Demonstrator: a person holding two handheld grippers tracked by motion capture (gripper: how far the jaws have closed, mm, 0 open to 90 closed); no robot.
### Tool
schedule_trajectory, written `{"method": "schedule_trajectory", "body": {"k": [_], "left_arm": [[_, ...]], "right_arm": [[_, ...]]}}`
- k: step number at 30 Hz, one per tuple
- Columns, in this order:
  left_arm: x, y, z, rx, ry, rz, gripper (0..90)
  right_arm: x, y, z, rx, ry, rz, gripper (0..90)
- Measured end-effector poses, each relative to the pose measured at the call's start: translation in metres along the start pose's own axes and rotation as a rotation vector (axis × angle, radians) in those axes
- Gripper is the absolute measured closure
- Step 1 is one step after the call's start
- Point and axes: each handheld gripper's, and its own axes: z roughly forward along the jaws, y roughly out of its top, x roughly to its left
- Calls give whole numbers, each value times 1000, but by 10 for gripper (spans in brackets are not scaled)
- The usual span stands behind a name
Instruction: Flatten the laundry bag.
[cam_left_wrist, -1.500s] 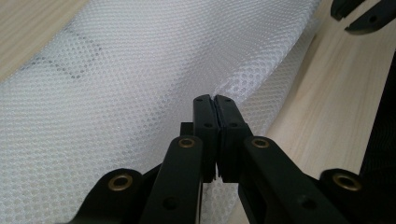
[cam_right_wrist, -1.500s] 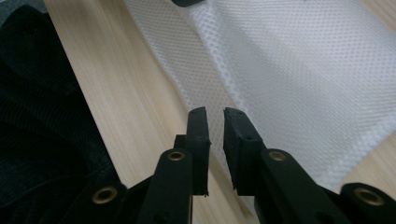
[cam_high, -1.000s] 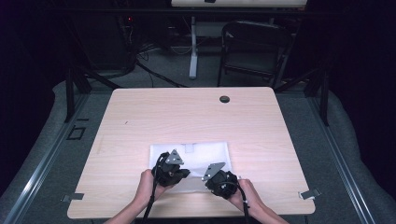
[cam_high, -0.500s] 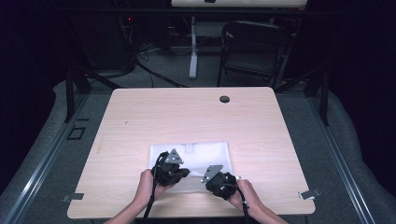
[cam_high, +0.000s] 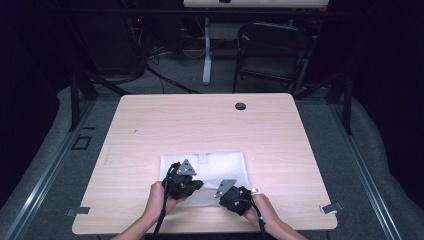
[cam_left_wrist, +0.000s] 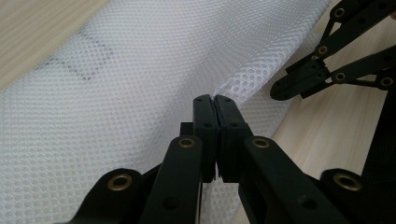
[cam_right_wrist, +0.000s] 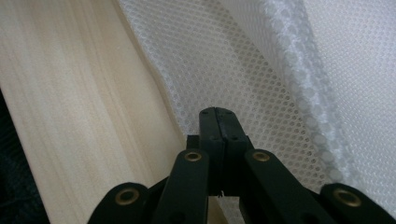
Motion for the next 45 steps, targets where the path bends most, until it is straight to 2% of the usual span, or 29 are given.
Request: {"method": "schedule_trajectory", "body": {"k": [12,13,17,27,29,36,45], "left_arm": [[2,3,-3,-7,10,-8,885],[3,4,-3,-8,12,-8,885],[4,9,-5,-15,30,-13,886],[9,14,-10,-26,47,-21,887],[10,16,-12,-44,52,-29,888],[13,20,-15,-48,63,-29,888],[19,31,-22,-75,86,-24,889]], "right_arm": [[-1,-2,4,25,-4,-9,900],[-1,-2,5,15,1,5,900],[-2,-2,4,27,6,8,900],[-3,-2,5,26,15,22,900],[-5,-3,4,28,27,23,900],[-5,-3,5,20,27,34,900],[-6,-3,5,19,33,41,900]]}}
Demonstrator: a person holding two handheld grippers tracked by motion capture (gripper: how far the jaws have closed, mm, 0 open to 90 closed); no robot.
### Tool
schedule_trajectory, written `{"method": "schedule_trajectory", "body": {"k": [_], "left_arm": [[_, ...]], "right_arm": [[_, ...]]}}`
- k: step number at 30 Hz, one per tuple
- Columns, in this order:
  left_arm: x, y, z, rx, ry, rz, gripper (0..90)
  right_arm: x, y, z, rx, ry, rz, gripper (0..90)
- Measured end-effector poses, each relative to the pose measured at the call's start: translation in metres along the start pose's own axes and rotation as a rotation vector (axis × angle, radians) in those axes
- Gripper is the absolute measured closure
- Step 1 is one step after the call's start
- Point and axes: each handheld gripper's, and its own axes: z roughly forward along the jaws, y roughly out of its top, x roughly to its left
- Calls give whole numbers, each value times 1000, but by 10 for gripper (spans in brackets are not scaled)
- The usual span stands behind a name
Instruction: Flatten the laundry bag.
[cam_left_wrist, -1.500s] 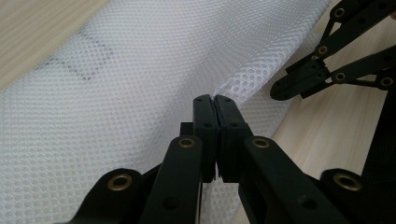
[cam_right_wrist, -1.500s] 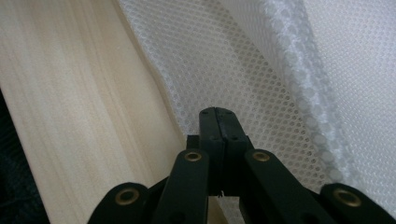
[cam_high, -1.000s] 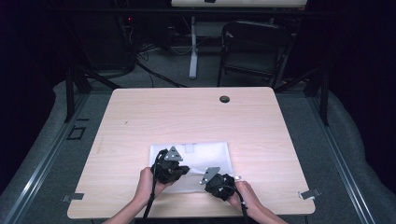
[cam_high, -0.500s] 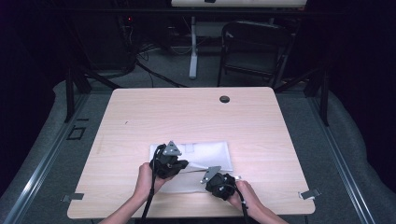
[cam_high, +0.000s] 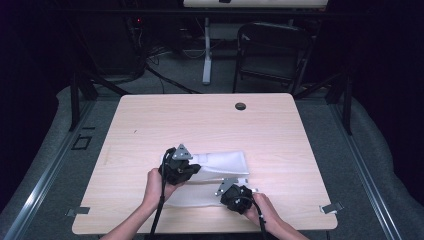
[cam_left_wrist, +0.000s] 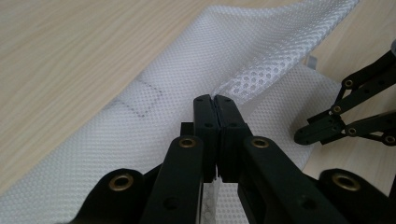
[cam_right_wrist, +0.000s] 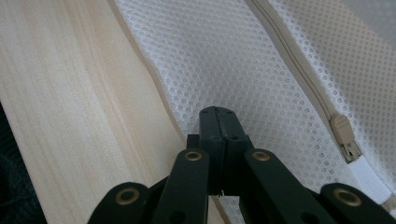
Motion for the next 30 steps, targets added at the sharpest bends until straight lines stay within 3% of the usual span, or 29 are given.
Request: {"method": "schedule_trajectory", "body": {"k": [20,30], "left_arm": [[23,46,-12,-34,104,24,889],[28,58,-13,-57,136,27,889]], "right_arm": [[-3,1,-1,23,41,39,900],[-4,1,-3,42,58,43,900]]}}
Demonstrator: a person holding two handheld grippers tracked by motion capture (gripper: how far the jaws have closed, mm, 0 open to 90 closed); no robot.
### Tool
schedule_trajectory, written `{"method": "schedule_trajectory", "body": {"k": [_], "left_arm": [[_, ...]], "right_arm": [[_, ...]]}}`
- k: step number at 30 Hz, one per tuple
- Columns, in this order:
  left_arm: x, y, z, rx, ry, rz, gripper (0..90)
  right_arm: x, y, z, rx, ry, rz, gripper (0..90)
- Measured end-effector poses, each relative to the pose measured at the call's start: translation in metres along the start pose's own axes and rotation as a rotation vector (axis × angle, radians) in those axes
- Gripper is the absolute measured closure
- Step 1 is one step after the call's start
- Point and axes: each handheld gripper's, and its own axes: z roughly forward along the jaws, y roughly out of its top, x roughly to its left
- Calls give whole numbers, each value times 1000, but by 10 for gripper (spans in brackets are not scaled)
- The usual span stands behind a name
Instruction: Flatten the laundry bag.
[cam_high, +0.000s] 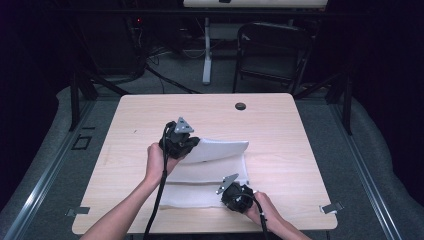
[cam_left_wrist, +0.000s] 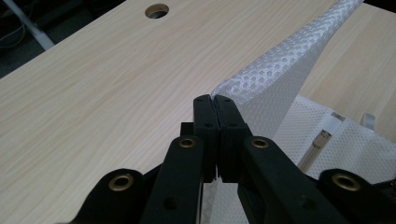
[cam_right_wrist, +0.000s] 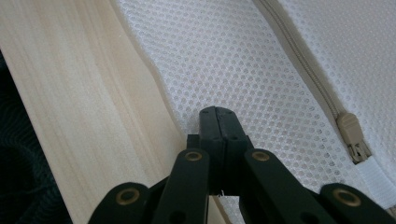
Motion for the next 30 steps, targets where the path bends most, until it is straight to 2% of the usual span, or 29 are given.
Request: {"method": "schedule_trajectory", "body": {"k": [14,22,23,25,26,28,29,30], "left_arm": [[7,13,-1,-3,36,14,889],[10,19,1,0,46,15,889],[10,20,1,1,49,21,889],[11,20,1,-1,49,18,889],[11,21,1,-1,49,17,889],[12,22,3,0,50,13,889],[13,23,4,2,53,14,889],[13,23,4,2,53,14,889]], "right_arm": [[3,-2,-4,36,59,2,900],[7,-3,-6,70,80,-18,900],[7,-3,-7,69,79,-22,900],[6,1,-12,0,55,-9,900],[6,1,-12,0,55,-9,900],[4,5,-13,-41,35,5,900],[4,7,-9,-35,14,14,900],[2,6,-6,-32,17,14,900]]}}
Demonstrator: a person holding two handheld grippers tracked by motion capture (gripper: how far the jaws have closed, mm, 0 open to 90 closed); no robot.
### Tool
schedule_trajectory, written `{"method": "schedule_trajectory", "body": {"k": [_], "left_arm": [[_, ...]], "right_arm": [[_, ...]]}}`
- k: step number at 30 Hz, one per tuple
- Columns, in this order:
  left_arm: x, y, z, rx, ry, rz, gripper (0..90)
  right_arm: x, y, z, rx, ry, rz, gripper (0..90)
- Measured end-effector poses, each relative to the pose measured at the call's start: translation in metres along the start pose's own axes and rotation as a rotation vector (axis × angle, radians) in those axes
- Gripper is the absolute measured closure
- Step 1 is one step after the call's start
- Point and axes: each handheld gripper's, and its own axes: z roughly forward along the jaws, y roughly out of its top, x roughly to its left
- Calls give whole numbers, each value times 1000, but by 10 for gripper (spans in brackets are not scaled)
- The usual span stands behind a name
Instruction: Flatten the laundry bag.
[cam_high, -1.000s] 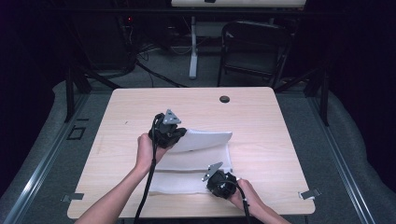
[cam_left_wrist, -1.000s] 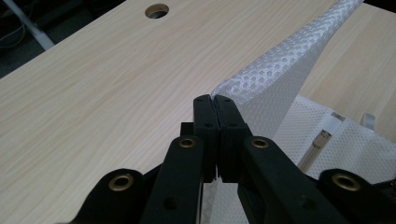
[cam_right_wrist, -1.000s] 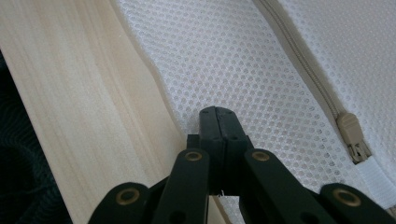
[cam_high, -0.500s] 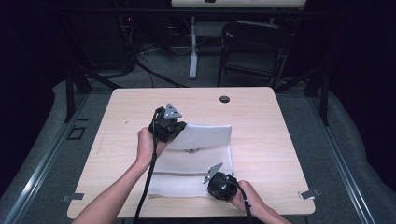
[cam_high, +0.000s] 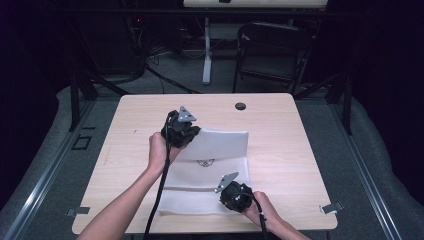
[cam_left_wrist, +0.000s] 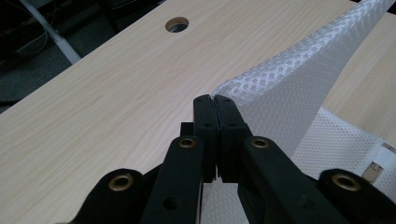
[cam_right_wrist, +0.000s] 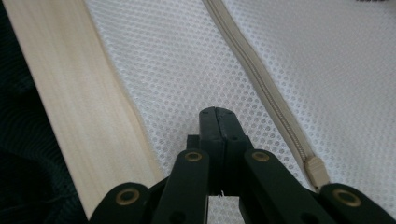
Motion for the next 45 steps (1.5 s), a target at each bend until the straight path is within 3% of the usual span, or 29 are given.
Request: {"method": "schedule_trajectory", "body": {"k": [4,24,36,45], "left_arm": [[1,3,2,-4,6,-7,889],[21,15,13,-15,68,-38,888],[32,11,33,6,114,-74,886],[40,6,48,24,145,-110,879]], "right_arm": [[0,-4,7,29,-7,-10,900],[6,-7,3,69,105,7,900],[8,-6,2,84,110,-30,900],[8,-7,3,69,115,-16,900]]}}
